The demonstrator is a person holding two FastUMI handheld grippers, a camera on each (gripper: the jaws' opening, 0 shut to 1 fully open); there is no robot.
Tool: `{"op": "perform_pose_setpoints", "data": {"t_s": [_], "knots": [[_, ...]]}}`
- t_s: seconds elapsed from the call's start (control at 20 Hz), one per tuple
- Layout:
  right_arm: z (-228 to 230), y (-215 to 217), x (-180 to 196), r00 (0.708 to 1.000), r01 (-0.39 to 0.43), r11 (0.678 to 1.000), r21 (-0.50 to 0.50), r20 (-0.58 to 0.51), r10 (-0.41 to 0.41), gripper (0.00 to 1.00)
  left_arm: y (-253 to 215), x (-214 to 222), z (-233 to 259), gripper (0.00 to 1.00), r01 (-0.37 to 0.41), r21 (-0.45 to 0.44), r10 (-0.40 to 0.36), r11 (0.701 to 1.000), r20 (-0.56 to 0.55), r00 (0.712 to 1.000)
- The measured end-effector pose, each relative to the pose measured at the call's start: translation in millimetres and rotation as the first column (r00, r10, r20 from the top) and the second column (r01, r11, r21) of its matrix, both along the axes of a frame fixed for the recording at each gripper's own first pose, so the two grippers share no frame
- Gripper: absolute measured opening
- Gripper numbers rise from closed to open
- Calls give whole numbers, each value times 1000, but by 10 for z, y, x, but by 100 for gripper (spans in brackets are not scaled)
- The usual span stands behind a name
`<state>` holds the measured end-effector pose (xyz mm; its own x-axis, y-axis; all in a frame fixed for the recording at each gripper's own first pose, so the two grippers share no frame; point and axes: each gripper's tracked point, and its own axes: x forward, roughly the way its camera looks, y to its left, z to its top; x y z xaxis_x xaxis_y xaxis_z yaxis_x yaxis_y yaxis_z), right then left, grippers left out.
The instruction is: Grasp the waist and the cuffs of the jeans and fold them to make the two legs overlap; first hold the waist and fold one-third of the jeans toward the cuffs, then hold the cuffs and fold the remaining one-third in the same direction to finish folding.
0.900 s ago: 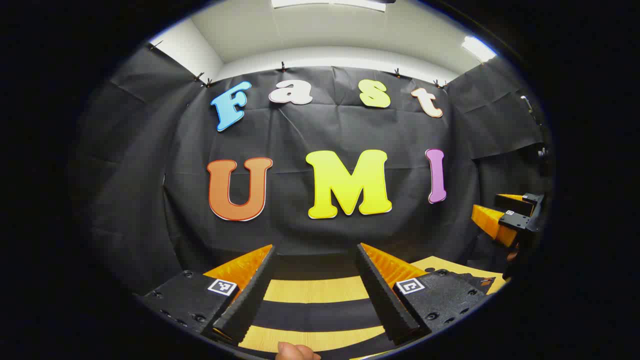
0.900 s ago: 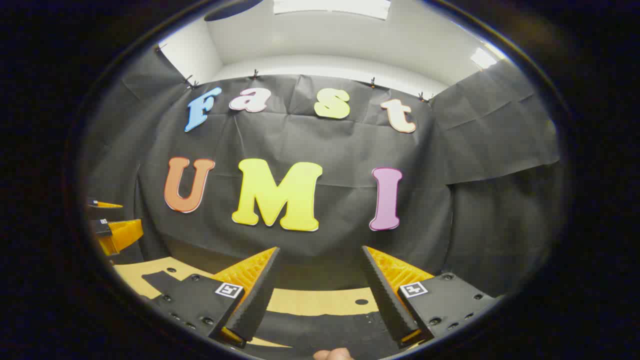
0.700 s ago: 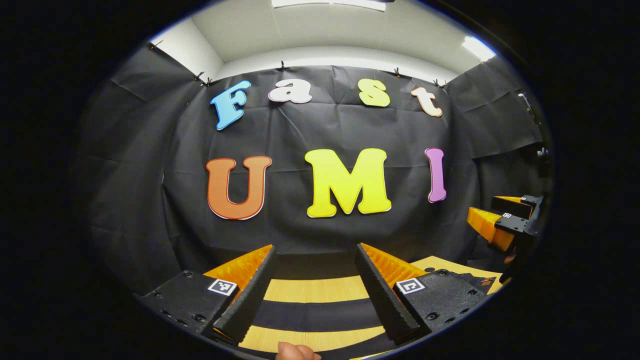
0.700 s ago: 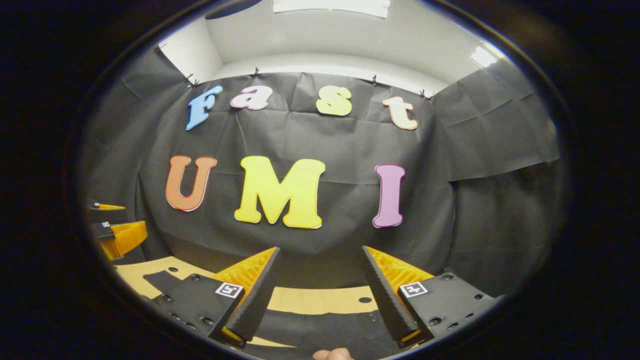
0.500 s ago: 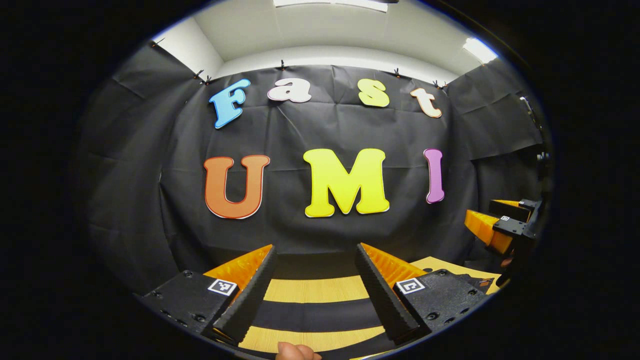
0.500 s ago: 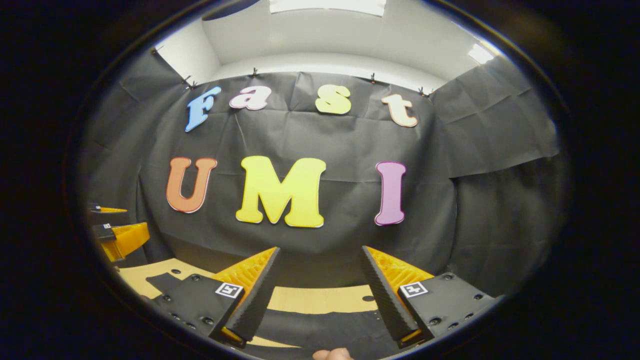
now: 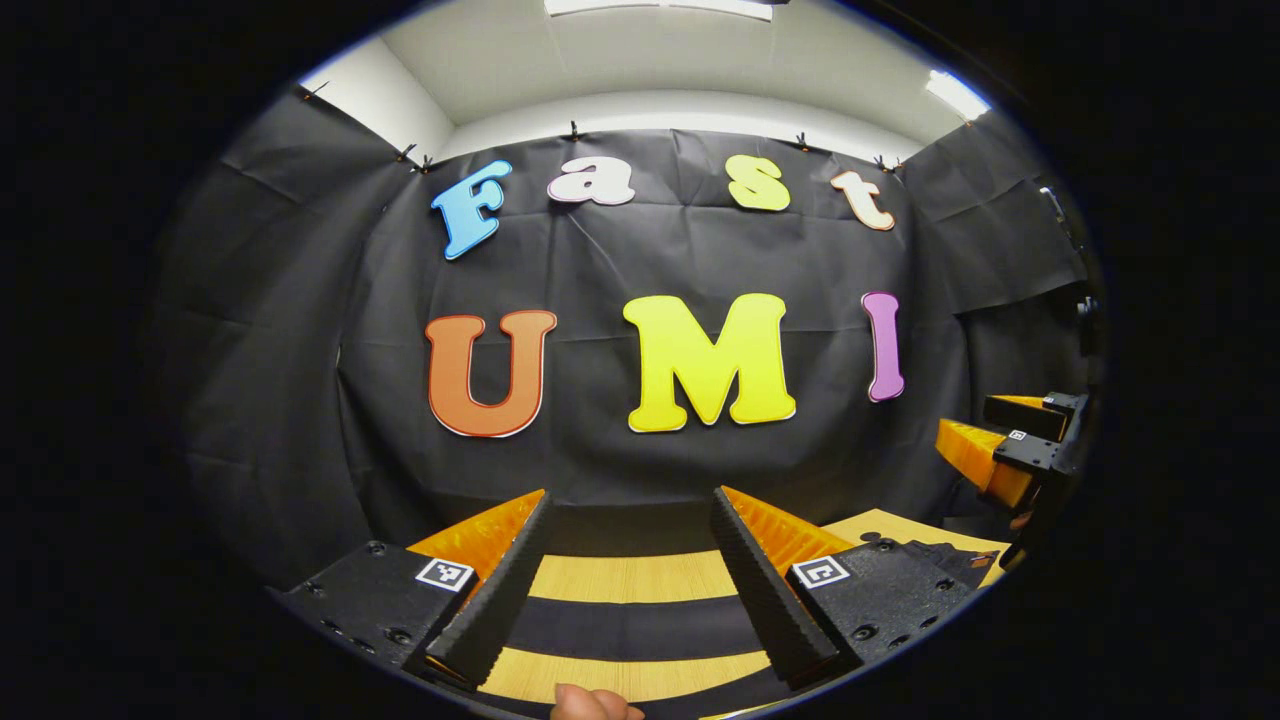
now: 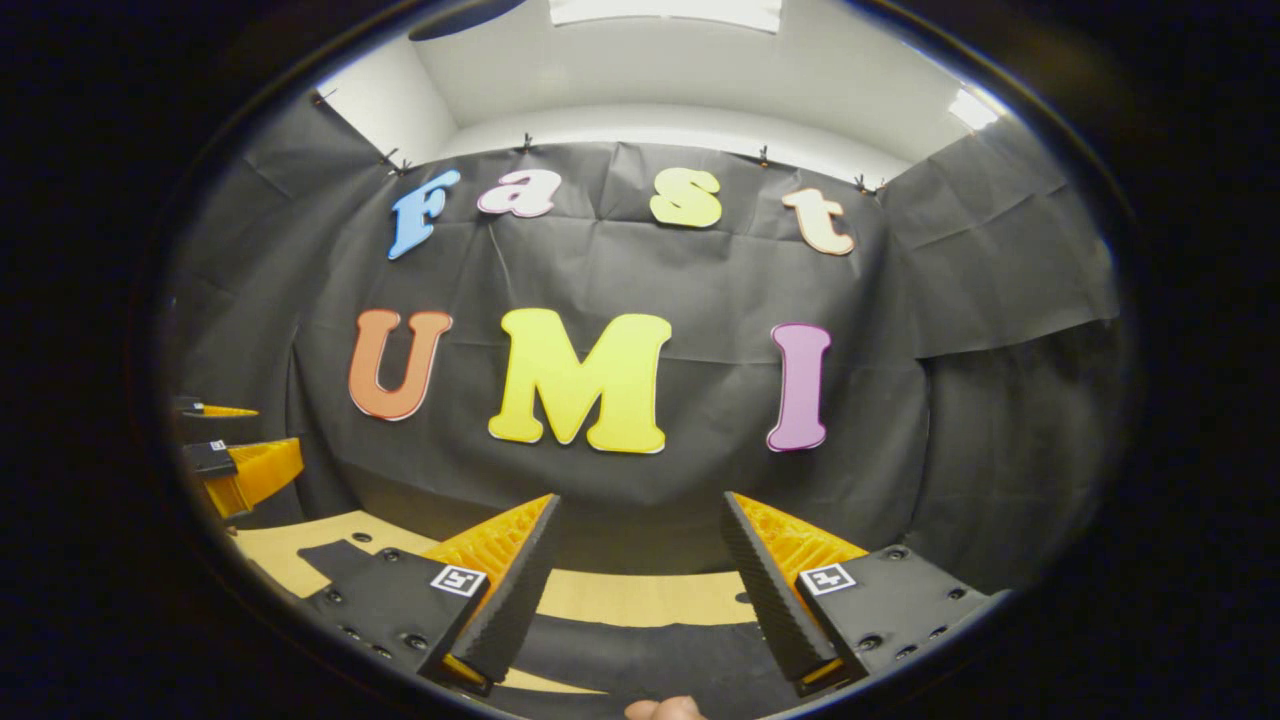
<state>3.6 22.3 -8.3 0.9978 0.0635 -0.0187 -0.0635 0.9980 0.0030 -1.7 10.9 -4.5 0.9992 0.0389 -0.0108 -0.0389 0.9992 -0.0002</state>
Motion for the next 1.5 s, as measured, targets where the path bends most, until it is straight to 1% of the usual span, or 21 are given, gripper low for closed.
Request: {"op": "perform_pose_setpoints", "data": {"t_s": [0.1, 0.2, 0.25, 0.4, 0.45, 0.5, 0.6, 0.75, 0.85, 0.9, 1.0, 1.05, 1.1, 1.15, 1.2, 1.25, 1.3, 1.35, 1.4, 1.45, 1.5], "knots": [[-2, 21, 19, 1000, -7, 1000, -5, -1, 7, 98, 10, 2, -15, 99, -5, -1, 5, 1000, -4, 1000], [-15, 55, 30, 1000, -13, 1000, -5, -4, 13, 96, 32, 11, -28, 99, -10, 0, 10, 1000, -7, 1000], [-10, 69, 37, 1000, -16, 1000, -5, -5, 16, 98, 37, 12, -22, 99, -12, 2, 13, 1000, -8, 1000], [-31, 106, 42, 1000, -22, 1000, -7, -8, 22, 98, 57, 25, -48, 99, -13, 3, 13, 1000, -13, 1000], [-30, 112, 42, 1000, -23, 1000, -8, -8, 23, 96, 58, 28, -52, 99, -13, 3, 13, 1000, -14, 1000], [-35, 120, 43, 1000, -25, 1000, -8, -8, 25, 98, 64, 36, -51, 99, -14, 2, 14, 1000, -15, 1000], [-38, 136, 43, 1000, -30, 1000, -7, -9, 30, 98, 76, 33, -57, 99, -15, 1, 16, 1000, -16, 1000], [-103, 172, 54, 998, -53, 999, 8, -38, 53, 96, 103, 10, -139, 99, -16, -14, 16, 1000, -39, 999], [-230, 185, 45, 991, -86, 995, 42, -95, 90, 97, 216, -91, -312, 99, -36, -62, 29, 997, -103, 994], [-327, 160, 38, 985, -100, 993, 58, -134, 107, 97, 272, -168, -458, 99, -52, -107, 36, 993, -154, 987], [-585, 52, 18, 965, -112, 990, 91, -227, 130, 98, 497, -424, -750, 100, -134, -214, 70, 968, -280, 958], [-735, -56, 4, 954, -95, 991, 98, -276, 119, 98, 633, -594, -917, 100, -193, -271, 90, 943, -350, 933], [-893, -173, -19, 942, -74, 992, 104, -320, 103, 98, 793, -782, -1112, 100, -264, -330, 109, 906, -421, 901], [-1025, -283, -59, 929, -51, 993, 105, -360, 86, 96, 937, -991, -1304, 100, -344, -388, 124, 855, -491, 862], [-1175, -402, -92, 915, -31, 994, 100, -397, 68, 96, 1053, -1156, -1544, 99, -428, -446, 128, 786, -560, 818], [-1309, -514, -127, 900, -10, 996, 92, -433, 50, 98, 1132, -1371, -1797, 99, -523, -498, 125, 691, -631, 766], [-1440, -623, -169, 884, 10, 996, 85, -466, 31, 96, 1149, -1549, -2027, 99, -605, -543, 104, 582, -689, 717], [-1542, -725, -198, 869, 31, 996, 79, -494, 12, 98, 1125, -1722, -2197, 99, -682, -581, 72, 445, -736, 674], [-1641, -806, -230, 856, 49, 996, 79, -517, -1, 98, 1068, -1884, -2334, 99, -737, -609, 33, 292, -764, 644], [-1713, -861, -247, 845, 65, 995, 77, -535, -14, 98, 998, -1996, -2450, 99, -776, -616, -3, 137, -783, 622], [-1762, -888, -259, 839, 75, 994, 75, -544, -22, 98, 923, -2063, -2522, 100, -792, -611, -29, -2, -791, 610]]}}
